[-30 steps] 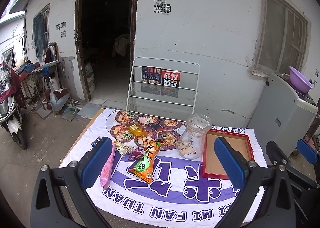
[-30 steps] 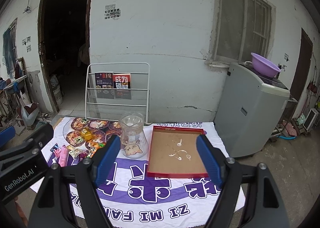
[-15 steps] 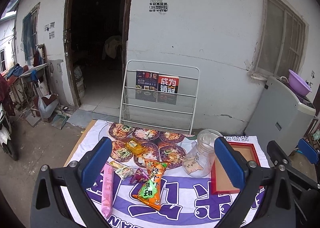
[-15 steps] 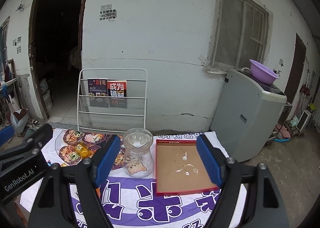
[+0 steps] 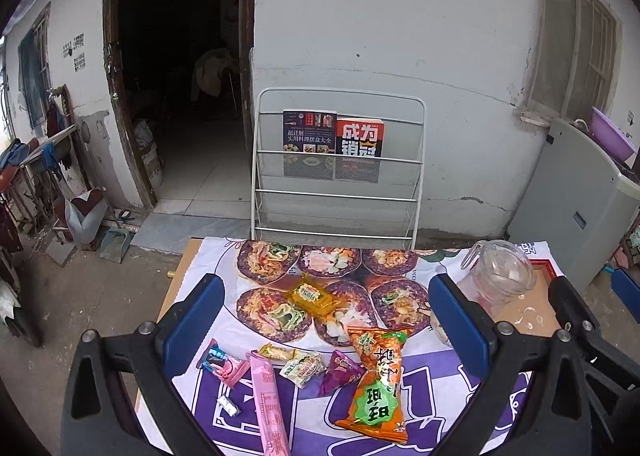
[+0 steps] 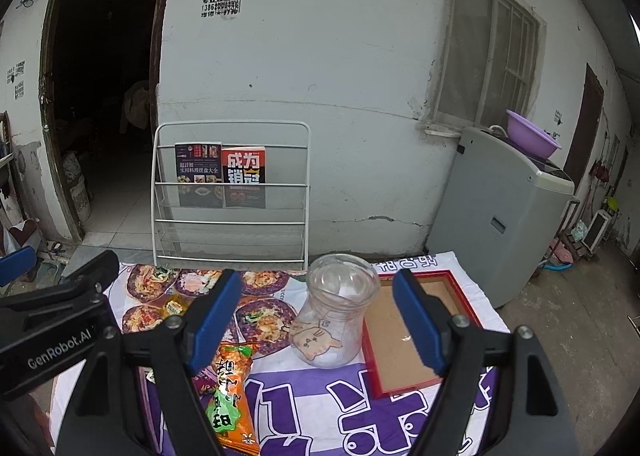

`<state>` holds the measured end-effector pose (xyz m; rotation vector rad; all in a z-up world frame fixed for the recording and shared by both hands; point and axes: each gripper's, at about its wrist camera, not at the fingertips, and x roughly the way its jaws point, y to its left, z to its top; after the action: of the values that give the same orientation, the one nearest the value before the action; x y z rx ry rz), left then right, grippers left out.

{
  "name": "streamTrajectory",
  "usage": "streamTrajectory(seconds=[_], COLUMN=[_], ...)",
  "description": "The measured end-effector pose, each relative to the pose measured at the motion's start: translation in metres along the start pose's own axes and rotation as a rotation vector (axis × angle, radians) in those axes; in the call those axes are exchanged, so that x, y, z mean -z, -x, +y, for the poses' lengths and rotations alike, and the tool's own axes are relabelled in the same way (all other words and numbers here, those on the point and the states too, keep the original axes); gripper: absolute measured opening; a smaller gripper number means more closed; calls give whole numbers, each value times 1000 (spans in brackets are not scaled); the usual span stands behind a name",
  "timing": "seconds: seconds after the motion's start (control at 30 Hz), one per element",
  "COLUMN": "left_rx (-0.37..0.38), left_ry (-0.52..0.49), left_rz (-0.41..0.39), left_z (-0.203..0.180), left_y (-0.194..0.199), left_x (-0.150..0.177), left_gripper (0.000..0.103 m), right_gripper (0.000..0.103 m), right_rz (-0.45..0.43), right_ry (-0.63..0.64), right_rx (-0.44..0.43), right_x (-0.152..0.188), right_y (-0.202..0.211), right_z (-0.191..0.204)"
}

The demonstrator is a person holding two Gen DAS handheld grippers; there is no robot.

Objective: Organize snacks
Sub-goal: 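Grasp the pink biscuit pack with the left tool while the right tool grasps the orange chip bag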

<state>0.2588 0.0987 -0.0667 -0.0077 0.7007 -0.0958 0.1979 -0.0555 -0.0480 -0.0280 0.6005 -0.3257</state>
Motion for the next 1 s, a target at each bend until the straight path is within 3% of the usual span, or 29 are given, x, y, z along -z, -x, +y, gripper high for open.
streamTrajectory(seconds=[0.27,0.57,0.77,1.0], left_rx=[-82,-93,-71,-62], left_ry=[87,190,256,264], left_rz=[203,486,644,738], left_z=[43,74,86,88], left_y=[-57,-124,-158,-183], left_x=[53,126,162,178], left_gripper=[102,101,101,101], right_gripper=[78,78,78,78], right_rz=[159,363,466,544], right_ry=[77,157,207,198], right_rx=[-116,-192,-177,-165], right_x=[48,117,149,169], right_y=[-62,-128,-158,-176], right_z=[48,83,99,99])
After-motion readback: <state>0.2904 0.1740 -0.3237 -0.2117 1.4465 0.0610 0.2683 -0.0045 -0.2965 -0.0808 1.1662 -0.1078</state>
